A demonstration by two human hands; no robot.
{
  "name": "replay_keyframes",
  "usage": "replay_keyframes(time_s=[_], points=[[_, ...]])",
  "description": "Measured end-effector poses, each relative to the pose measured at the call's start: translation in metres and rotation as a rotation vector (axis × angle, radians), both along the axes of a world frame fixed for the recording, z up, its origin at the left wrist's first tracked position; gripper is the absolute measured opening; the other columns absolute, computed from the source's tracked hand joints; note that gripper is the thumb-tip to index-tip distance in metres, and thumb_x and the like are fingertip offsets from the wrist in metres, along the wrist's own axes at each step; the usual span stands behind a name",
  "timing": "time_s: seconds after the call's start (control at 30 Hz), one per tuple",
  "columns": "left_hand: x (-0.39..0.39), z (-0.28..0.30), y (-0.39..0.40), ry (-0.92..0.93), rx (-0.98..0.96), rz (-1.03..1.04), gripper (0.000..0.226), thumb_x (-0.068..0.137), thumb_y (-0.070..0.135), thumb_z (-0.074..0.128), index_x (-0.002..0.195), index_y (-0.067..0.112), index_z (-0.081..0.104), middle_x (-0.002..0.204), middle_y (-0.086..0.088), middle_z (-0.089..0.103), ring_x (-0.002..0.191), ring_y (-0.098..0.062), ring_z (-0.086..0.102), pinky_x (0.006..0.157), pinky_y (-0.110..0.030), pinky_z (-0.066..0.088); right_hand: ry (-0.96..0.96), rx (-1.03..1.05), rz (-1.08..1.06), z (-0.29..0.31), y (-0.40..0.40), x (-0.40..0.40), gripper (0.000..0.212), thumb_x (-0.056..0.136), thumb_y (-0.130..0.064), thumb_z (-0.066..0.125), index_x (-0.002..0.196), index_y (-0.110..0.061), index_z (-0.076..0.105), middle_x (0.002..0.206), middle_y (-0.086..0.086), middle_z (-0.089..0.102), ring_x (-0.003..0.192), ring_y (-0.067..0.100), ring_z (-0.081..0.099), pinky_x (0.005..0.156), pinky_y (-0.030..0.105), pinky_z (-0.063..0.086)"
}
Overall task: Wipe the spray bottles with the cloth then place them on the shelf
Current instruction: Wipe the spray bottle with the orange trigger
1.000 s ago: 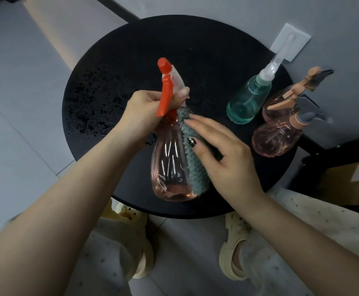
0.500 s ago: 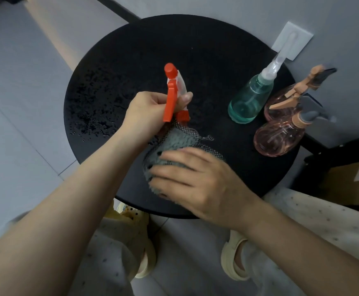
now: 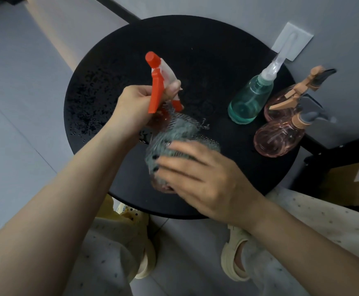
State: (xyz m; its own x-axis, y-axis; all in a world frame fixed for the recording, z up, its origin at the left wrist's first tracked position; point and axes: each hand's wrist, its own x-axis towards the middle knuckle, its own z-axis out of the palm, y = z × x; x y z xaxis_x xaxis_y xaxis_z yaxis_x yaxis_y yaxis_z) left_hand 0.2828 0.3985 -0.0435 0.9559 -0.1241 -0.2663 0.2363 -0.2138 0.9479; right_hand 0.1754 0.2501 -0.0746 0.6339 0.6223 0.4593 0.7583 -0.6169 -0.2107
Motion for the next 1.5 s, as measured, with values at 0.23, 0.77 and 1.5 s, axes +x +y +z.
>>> replay_keyframes(time_s=[0.23,0.77,1.5], points=[[0.005,0.001,0.003,-0.010,-0.035,0.008,0.035,0.075,0.048,0.071,0.075,0.013,0.072,0.081,-0.006,0.075,0.073,-0.018,0.070,0.064,-0.027,0.053,-0.073,-0.065,0.105,-0.002,-0.007,0.000,0.024,0.094,-0.008,0.058,0.115,-0.010,0.067,0.125,0.004,0.063,0.124,0.025,0.051,0.108,0.039,0.038],[-0.007,0.010,0.001,0.021,-0.126,-0.102,0.034,0.075,0.050,0.065,0.075,0.016,0.073,0.088,-0.009,0.074,0.090,-0.030,0.063,0.086,-0.042,0.052,1.030,1.147,-0.402,0.003,-0.001,0.011,0.034,0.098,-0.011,0.045,0.128,-0.025,0.051,0.125,-0.008,0.061,0.116,0.002,0.056,0.095,0.018,0.045],[-0.012,0.000,-0.020,0.157,-0.036,-0.028,0.031,0.090,0.032,0.060,0.095,0.003,0.070,0.079,-0.008,0.067,0.067,-0.017,0.063,0.062,-0.024,0.053,0.968,1.180,-0.488,0.008,-0.004,0.016,0.032,0.095,-0.013,0.051,0.123,-0.026,0.058,0.124,-0.004,0.062,0.115,0.008,0.058,0.102,0.031,0.045]])
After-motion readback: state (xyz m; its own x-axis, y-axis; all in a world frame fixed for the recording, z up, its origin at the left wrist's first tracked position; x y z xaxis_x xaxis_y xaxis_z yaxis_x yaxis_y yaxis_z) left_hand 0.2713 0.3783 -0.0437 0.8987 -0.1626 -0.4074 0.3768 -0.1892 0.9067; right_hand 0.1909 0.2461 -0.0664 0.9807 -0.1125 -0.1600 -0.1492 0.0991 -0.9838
